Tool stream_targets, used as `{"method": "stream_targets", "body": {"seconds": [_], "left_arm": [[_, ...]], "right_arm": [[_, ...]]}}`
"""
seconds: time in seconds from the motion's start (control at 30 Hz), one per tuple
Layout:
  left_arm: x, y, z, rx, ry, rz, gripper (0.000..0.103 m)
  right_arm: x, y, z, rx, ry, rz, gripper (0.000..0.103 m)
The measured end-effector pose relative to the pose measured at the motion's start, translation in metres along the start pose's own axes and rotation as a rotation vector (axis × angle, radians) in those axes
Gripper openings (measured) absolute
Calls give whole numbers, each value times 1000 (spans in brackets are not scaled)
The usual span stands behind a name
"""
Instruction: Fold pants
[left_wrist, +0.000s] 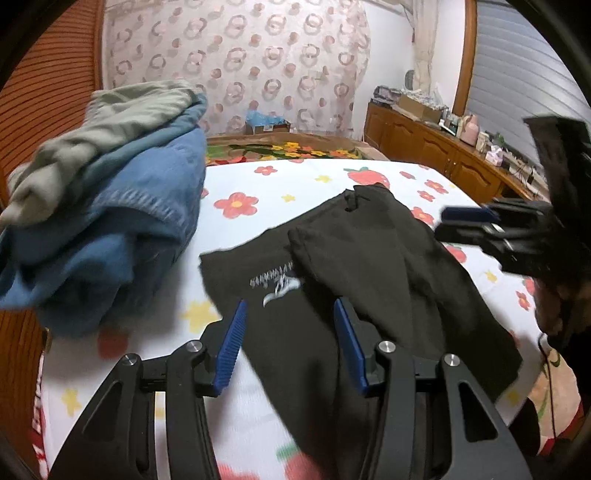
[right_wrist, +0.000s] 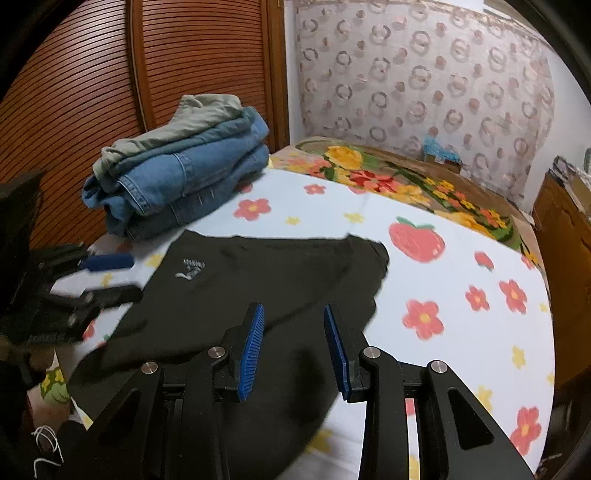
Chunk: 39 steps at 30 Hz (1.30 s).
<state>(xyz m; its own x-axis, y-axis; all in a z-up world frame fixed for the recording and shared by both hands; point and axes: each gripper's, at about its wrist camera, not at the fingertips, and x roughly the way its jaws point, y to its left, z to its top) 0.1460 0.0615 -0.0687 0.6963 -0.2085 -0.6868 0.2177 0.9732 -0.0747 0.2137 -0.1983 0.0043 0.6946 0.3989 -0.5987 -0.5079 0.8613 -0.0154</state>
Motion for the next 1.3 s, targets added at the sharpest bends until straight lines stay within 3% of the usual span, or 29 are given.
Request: {"method": "stream_targets", "body": {"seconds": [0.37,0.7,0.97,1.3], "left_arm": [[46,-8,33,38,46,2,42],[85,-1,43,-8,126,-20,31],[78,-9,42,20,117,-67,6],[23,9,61,9,-3,-4,4]], "right_arm": [[0,-6,-13,16,21,13,35],[8,-6,-22,25,39,27,35],[11,-9,-26,39,45,22,35],[8,-11,-27,36,31,25,35]]}}
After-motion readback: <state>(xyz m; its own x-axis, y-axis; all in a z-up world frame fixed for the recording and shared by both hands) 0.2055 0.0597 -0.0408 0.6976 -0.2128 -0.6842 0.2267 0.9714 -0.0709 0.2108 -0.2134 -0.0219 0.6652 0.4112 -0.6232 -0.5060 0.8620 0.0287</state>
